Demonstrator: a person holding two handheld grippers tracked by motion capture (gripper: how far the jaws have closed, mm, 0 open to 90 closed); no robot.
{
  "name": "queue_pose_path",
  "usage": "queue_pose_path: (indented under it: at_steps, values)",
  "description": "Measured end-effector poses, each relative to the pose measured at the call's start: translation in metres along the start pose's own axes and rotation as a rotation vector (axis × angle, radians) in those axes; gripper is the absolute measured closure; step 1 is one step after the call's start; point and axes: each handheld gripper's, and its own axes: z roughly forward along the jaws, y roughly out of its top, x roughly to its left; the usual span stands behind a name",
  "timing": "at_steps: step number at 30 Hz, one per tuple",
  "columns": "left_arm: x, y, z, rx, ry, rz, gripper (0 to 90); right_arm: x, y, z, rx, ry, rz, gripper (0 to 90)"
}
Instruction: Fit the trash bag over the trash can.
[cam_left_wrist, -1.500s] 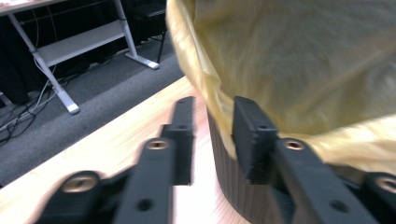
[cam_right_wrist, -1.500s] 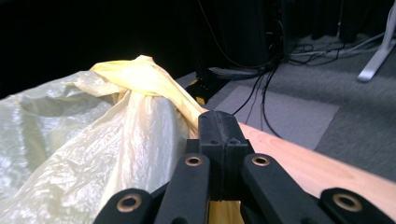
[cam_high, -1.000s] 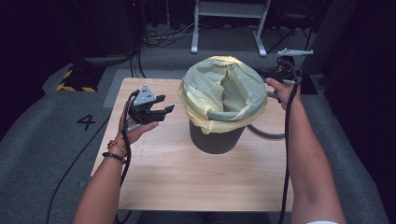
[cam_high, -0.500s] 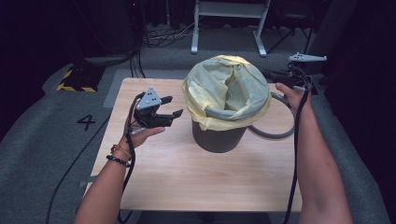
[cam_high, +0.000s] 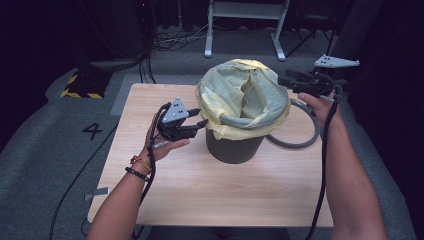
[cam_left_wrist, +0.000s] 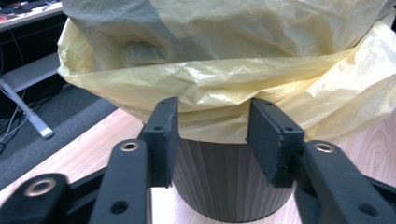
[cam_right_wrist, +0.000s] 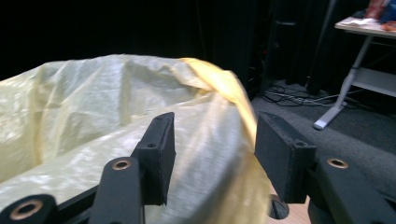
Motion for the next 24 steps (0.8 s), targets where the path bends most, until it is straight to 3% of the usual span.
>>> queue_pose_path:
  at_steps: [5,7,11,15,18,23,24]
  values:
    - [-0.004,-0.001,0.006,0.021,-0.014,0.022,69.1,0.005,0.005,0.004,-0.002,0.06,-0.006,42.3]
    - [-0.005,-0.003,0.008,0.027,-0.016,0.036,74.5,0.01,0.005,0.005,0.004,0.077,-0.034,40.3]
    - [-0.004,-0.007,0.012,0.042,-0.021,0.02,74.2,0.02,0.005,0.007,0.014,0.139,-0.068,33.2]
    - [-0.007,-0.011,0.011,0.046,0.009,0.014,59.0,0.034,0.009,0.009,0.027,0.19,-0.102,26.3]
    - [-0.008,-0.019,0.009,0.071,0.011,0.001,44.9,0.046,0.012,0.012,0.07,0.185,-0.144,24.8]
    - [-0.013,-0.035,0.004,0.115,-0.005,-0.015,30.0,0.06,0.014,0.018,0.158,0.186,-0.189,26.7]
    - [-0.015,-0.04,0.002,0.126,-0.028,-0.028,25.2,0.062,0.014,0.02,0.181,0.175,-0.194,26.8]
